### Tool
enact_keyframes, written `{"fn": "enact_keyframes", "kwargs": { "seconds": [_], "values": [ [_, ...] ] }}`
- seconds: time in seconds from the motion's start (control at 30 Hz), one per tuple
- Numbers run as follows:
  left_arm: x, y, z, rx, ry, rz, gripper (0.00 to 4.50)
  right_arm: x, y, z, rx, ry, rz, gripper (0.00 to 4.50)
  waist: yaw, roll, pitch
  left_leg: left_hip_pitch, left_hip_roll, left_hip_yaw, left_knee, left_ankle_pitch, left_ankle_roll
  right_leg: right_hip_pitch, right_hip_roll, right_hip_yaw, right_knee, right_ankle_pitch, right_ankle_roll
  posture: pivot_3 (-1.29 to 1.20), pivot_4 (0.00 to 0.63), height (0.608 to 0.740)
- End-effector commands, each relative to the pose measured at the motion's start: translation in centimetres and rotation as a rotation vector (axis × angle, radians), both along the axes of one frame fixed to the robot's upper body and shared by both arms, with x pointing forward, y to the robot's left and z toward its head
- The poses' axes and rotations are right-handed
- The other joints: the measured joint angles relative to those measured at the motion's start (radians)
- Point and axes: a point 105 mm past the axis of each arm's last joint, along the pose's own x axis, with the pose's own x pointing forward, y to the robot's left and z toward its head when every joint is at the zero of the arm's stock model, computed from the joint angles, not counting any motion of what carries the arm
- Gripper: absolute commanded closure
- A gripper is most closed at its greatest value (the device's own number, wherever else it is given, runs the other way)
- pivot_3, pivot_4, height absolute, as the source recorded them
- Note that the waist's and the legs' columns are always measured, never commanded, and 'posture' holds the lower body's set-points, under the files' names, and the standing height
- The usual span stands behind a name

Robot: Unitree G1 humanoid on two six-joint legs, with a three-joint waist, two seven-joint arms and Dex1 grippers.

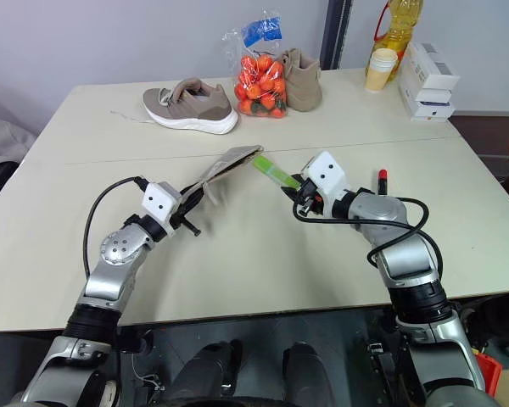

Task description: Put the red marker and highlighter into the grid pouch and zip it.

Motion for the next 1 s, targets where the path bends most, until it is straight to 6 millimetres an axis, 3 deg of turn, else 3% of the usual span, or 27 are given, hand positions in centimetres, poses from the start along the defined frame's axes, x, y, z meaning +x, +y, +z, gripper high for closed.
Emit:
{"fn": "enact_keyframes", "kwargs": {
  "seconds": [0.03,0.53,1.0],
  "values": [
    [0.0,-0.1,1.2,-0.026,-0.039,-0.014,4.50,-0.4,1.1,1.5,0.020,-0.050,0.031,3.61,0.001,0.000,0.000,0.000,0.000,0.000,0.000,0.000,0.000,0.000,0.000,0.000,0.000,0.000,0.000,0.00,0.150,0.740],
    [-0.7,-0.7,0.8,-0.034,-0.023,-0.059,4.50,-0.2,2.5,1.2,0.023,-0.027,0.061,3.61,0.001,0.000,0.000,0.000,0.000,0.000,0.000,0.000,0.000,0.000,0.000,0.000,0.000,0.000,0.000,0.00,0.150,0.740],
    [-1.1,-1.1,0.8,-0.037,-0.013,-0.089,4.50,-0.4,2.5,0.5,0.004,0.001,0.054,3.61,0.001,0.000,0.000,0.000,0.000,0.000,0.000,0.000,0.000,0.000,0.000,0.000,0.000,0.000,0.000,0.00,0.150,0.740]
  ]
}}
